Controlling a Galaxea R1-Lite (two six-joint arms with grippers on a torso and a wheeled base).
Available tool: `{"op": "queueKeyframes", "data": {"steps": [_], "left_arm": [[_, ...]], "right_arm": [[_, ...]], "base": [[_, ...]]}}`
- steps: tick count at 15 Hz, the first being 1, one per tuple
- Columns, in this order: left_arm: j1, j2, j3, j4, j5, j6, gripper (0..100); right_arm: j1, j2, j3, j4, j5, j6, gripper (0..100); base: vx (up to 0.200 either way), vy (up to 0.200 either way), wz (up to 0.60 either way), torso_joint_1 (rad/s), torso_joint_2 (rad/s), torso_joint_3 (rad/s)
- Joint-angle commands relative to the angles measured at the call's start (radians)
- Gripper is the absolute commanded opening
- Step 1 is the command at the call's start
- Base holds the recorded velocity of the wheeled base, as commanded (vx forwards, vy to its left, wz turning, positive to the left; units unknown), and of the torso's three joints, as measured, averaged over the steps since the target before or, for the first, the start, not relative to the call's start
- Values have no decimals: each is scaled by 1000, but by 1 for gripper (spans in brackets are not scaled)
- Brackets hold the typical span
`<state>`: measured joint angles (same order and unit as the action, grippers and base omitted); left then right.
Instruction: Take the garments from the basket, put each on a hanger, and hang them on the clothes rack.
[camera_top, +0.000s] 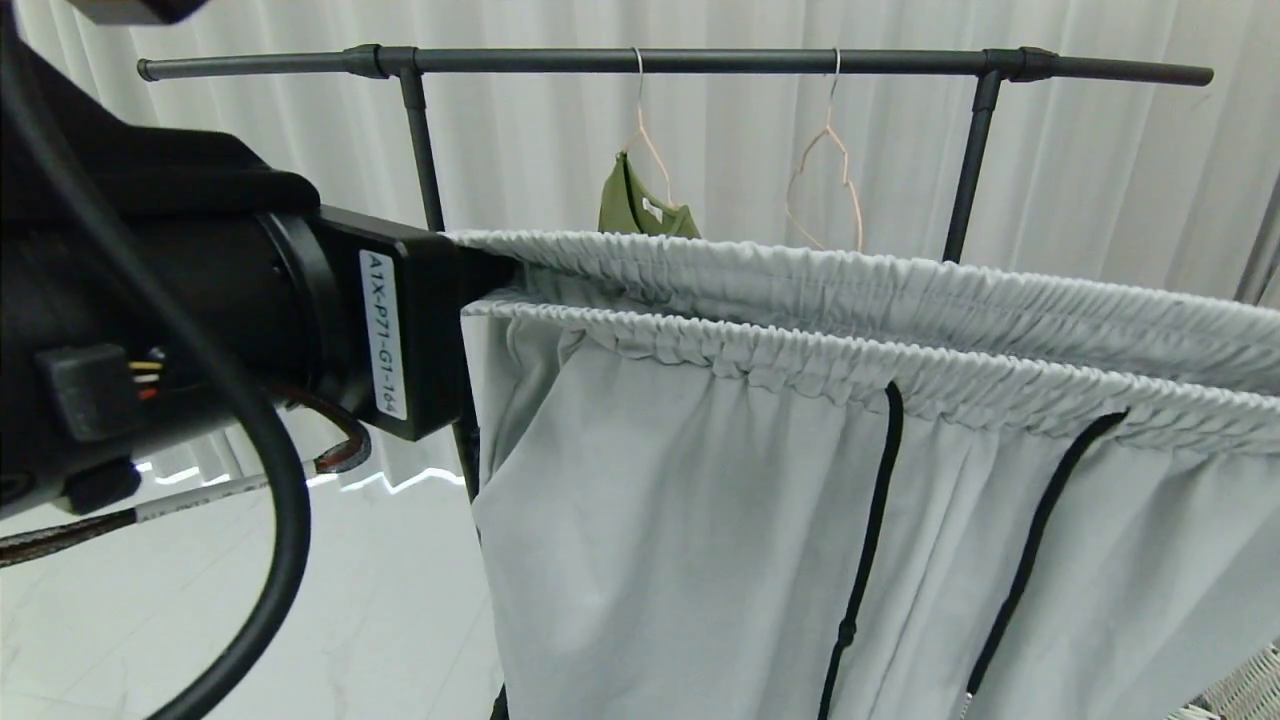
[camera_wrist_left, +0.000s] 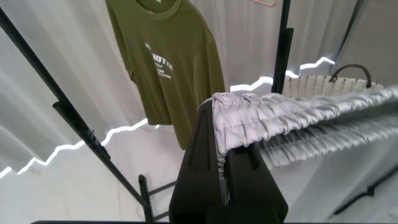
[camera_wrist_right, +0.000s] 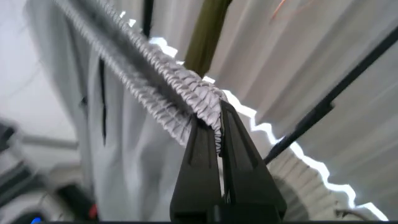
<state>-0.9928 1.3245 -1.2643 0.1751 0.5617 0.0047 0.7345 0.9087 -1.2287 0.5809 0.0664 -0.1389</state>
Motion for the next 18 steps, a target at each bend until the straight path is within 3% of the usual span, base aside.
{"op": "queueKeyframes", "data": {"steps": [1, 3, 7, 8, 10, 14, 16, 18], "left_arm": [[11, 22, 0, -19, 0, 1, 0], [26, 50, -3, -25, -3, -5, 0], [31, 65, 5, -77, -5, 0, 0], [31, 62, 9, -75, -5, -2, 0], [29, 41, 17, -39, -3, -5, 0], [-14, -24, 23, 158, -5, -77, 0], [-73, -47, 55, 178, -5, -92, 0], [-132, -62, 72, 178, -6, -94, 0]], "right_arm": [[17, -54, -5, 66, 64, 1, 0], [48, -65, -3, 109, 138, 1, 0], [86, -54, 9, 106, 127, 2, 0], [79, -48, 15, 105, 107, 2, 0], [11, 6, 29, 66, -53, 1, 0], [-32, 119, 126, -345, -91, 5, 0], [-32, 179, 152, -529, -85, 7, 0], [-29, 222, 147, -616, -77, 7, 0]], "base": [[0, 0, 0, 0, 0, 0], [0, 0, 0, 0, 0, 0], [0, 0, 0, 0, 0, 0], [0, 0, 0, 0, 0, 0], [0, 0, 0, 0, 0, 0], [0, 0, 0, 0, 0, 0], [0, 0, 0, 0, 0, 0], [0, 0, 0, 0, 0, 0]]}}
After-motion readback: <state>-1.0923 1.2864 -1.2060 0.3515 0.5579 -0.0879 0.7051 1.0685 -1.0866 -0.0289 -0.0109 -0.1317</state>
